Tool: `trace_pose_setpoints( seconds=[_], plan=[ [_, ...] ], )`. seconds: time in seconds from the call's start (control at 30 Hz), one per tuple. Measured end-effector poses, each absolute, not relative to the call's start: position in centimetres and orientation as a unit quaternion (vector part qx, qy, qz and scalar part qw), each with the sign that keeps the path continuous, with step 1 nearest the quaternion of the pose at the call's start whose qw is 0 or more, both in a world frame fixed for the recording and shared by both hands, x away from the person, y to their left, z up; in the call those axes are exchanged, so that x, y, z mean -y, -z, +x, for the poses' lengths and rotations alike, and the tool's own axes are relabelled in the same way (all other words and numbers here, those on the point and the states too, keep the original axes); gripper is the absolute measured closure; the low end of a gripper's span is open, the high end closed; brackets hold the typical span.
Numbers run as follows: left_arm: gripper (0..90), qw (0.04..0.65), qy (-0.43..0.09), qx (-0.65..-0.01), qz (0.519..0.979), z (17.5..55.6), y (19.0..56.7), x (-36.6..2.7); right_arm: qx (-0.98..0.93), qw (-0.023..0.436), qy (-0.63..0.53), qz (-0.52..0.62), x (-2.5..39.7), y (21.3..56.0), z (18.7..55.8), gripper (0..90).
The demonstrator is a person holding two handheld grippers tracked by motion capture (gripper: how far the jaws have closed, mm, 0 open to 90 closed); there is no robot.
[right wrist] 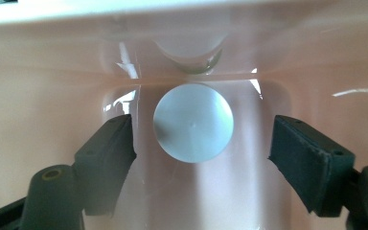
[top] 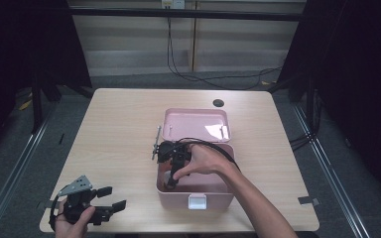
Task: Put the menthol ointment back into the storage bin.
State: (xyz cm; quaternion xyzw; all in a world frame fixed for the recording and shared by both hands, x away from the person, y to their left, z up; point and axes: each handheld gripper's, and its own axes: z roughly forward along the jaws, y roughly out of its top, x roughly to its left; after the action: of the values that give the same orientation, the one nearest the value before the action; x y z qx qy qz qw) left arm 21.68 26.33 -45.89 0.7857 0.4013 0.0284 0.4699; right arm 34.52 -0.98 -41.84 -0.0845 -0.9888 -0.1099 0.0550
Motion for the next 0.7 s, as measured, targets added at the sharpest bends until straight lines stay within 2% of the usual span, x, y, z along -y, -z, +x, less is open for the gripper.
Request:
trace_pose_setpoints(
  seconds=[0.23, 0.7],
  plan=[
    [20.1, 0.469, -0.03, -0.402, 0.786, 21.7, 45.9, -26.4, 0.988, 0.063, 0.117, -0.083, 1.5, 41.3, 34.4, 18.9],
    [20.1, 0.469, -0.026, -0.402, 0.786, 21.7, 45.9, -26.3, 0.981, 0.04, 0.158, -0.103, 3.9, 39.4, 34.1, 24.8]
  ],
)
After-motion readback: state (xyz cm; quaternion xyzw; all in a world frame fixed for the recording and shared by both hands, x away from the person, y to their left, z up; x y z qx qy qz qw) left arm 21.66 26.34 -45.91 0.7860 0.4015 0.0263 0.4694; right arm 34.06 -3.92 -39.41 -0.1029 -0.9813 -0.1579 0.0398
